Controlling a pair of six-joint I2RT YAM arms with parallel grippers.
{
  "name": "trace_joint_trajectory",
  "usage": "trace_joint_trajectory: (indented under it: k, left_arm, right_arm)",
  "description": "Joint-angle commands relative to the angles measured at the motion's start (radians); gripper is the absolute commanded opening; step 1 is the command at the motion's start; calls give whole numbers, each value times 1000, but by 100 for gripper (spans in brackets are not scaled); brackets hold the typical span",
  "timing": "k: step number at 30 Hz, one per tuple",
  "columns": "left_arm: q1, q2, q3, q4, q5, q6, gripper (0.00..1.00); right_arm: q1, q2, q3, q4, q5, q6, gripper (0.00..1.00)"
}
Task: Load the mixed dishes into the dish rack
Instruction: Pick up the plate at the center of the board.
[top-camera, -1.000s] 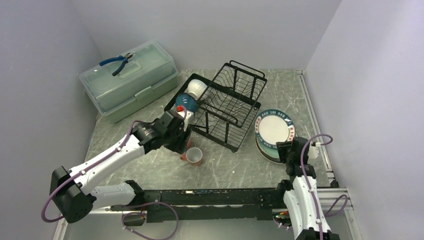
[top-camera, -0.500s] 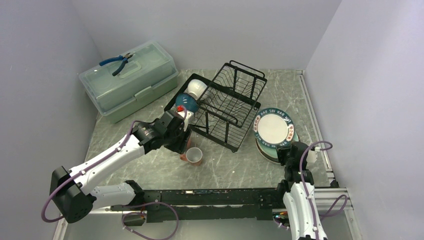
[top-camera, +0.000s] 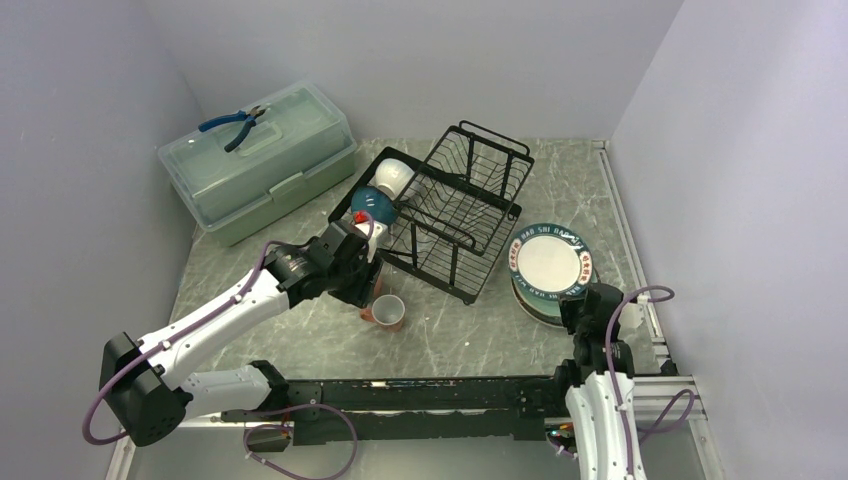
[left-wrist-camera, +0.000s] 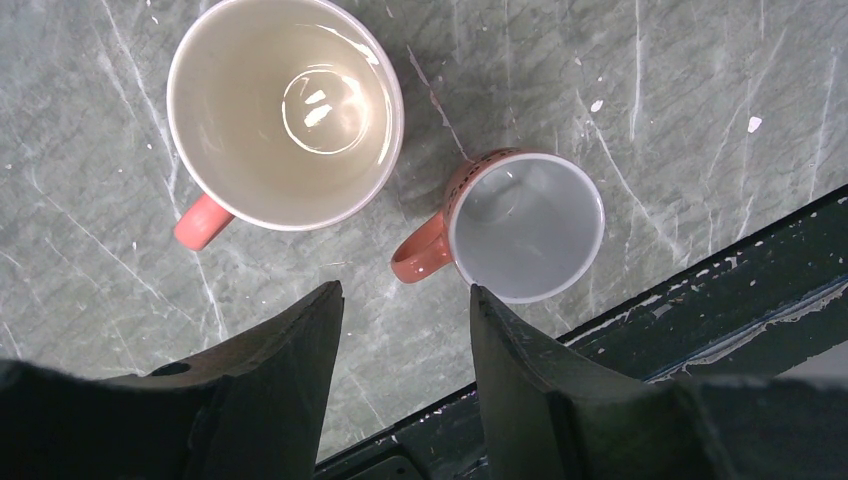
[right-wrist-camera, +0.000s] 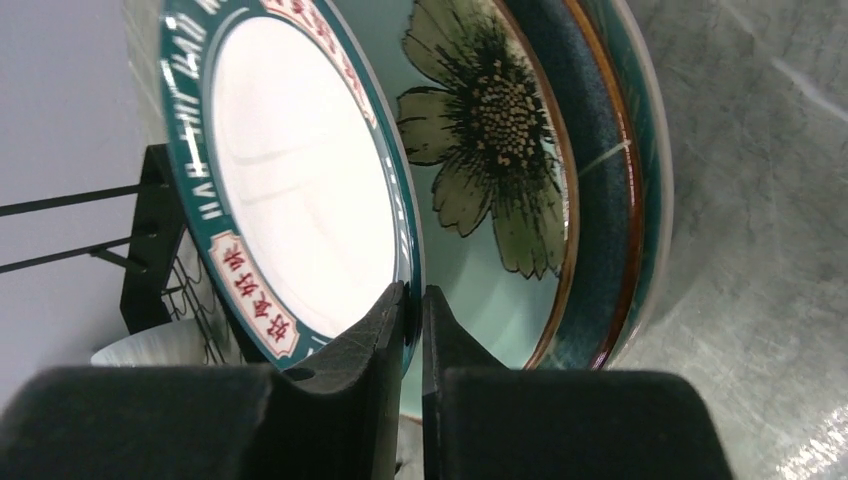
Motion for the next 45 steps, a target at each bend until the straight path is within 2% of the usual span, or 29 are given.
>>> trace_joint_trajectory:
  k: [1,17,26,35,45]
  left_arm:
    - [-2,-3,24,1,9,15,55]
    - [-2,-5,24,1,1,10,54]
    - [-2,-1,54,-16,19,8,54]
    - [1,19,214,-112,55,28,56]
    - [44,64,499,-262,241,46,57]
  right_arm:
    - [2,-35,94,-109,36,-58,0]
    - [2,-92,245,-173,55,-120,0]
    - [2,-45,386,-201,78,-181,0]
    - [2,31,586,-234,127,-267,0]
    - [2,161,893,-271,124,-372,0]
